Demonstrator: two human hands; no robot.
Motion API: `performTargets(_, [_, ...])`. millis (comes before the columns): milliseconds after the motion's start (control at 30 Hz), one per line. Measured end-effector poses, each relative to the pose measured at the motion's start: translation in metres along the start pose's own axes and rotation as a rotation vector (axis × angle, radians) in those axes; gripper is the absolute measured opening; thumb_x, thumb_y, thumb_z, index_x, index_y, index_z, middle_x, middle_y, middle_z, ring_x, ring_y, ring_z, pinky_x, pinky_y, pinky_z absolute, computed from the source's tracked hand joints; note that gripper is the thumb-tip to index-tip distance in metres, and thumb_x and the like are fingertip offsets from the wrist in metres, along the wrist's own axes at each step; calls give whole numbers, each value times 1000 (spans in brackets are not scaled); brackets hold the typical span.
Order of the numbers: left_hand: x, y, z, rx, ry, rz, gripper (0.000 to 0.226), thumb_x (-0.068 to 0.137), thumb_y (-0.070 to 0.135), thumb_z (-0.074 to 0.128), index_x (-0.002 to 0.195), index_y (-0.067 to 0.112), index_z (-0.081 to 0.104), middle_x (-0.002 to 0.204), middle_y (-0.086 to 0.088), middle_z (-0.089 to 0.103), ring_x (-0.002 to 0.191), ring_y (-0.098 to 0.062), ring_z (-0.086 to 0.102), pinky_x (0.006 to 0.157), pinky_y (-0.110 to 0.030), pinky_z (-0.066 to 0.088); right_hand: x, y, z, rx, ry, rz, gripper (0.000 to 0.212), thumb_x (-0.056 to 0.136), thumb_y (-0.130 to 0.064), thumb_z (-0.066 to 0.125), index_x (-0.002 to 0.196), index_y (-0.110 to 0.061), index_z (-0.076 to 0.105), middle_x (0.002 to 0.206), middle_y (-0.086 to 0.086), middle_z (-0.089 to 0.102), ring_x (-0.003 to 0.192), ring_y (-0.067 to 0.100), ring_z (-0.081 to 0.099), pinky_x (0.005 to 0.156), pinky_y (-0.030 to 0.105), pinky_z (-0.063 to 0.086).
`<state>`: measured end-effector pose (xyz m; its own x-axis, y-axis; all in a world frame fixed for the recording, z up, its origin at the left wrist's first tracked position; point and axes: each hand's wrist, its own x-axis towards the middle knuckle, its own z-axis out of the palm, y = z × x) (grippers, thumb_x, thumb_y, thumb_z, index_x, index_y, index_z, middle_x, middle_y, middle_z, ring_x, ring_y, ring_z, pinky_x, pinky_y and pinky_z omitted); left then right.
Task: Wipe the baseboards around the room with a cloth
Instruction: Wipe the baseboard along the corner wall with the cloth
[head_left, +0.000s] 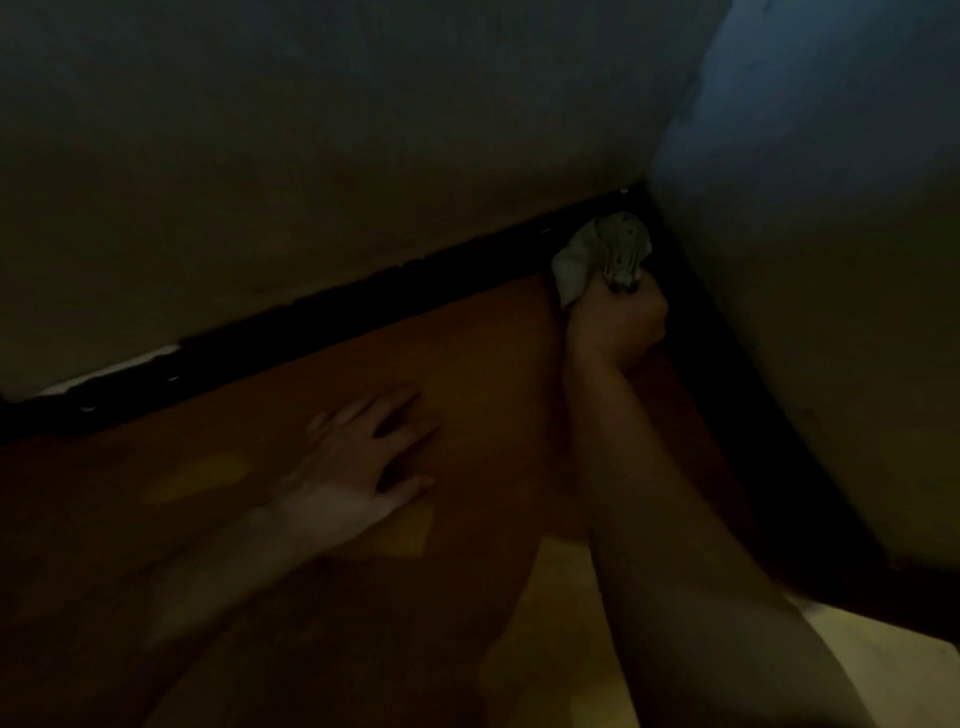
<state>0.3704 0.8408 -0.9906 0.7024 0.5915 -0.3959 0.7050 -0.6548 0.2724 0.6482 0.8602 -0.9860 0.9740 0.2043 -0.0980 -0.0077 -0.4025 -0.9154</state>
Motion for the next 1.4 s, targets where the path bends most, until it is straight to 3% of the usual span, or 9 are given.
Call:
performTargets(133, [2,0,-8,39,-102,0,69,91,76,36,151,60,6,159,26,-24,147,-5,-19,120,-48,3,0,-4,8,16,3,-13,13,84,-22,67,92,-13,74,93,8,72,85,22,65,64,24,39])
performTargets(267, [15,0,-3,61,-33,84,71,88,80,25,152,58,6,158,27,-26,144,-1,-25,116,-41,-2,5,8,-1,-34,-21,-43,11,83,-21,68,87,-12,73,90,9,72,78,19,61,62,23,35])
performTargets(433, [28,-1,5,82,74,224,67,92,77,28,154,53,20,166,17,-4,153,-14,-4,118,-42,1,-12,-5,10,-25,-26,3,8,84,-17,65,81,-13,72,88,12,72,81,28,64,61,29,37])
performTargets(633, [60,-1,-3,130,144,579,55,100,57,42,149,32,47,162,-1,31,149,-25,29,119,-53,19,-35,12,-4,66,-306,-13,11,82,-14,77,84,-5,70,86,9,71,79,19,66,71,33,52])
performTargets(833, [82,-6,-10,158,56,863,55,98,45,54,151,32,45,162,0,32,150,-23,27,121,-49,18,-19,-21,-94,-117,-165,-19,23,82,-27,79,84,-7,69,86,8,69,76,14,62,64,25,48])
performTargets(933, [87,-8,-18,172,1,869,59,97,45,52,153,37,38,165,2,26,151,-20,24,120,-51,20,-21,-57,-146,-118,-223,-59,26,82,-21,78,106,-14,70,100,-1,66,83,7,60,70,5,44])
performTargets(1000, [86,-7,-20,169,-26,843,62,94,47,52,153,39,37,164,3,27,150,-21,27,118,-53,25,-29,-73,-183,-175,-249,-44,32,80,-33,78,110,-27,69,103,-8,67,87,5,63,77,19,51])
performTargets(1100, [86,-4,-25,174,-47,815,63,91,49,47,153,42,36,163,4,28,148,-21,28,117,-52,28,-51,-86,-224,-345,-245,-37,14,78,-41,77,85,-41,65,89,-13,67,78,3,62,72,29,52])
performTargets(1400, [92,-6,-19,122,39,769,64,84,51,59,146,39,49,159,2,38,144,-21,36,114,-49,34,-87,-8,-163,-267,105,33,19,84,-40,75,82,-22,67,73,-9,65,66,7,62,55,25,44])
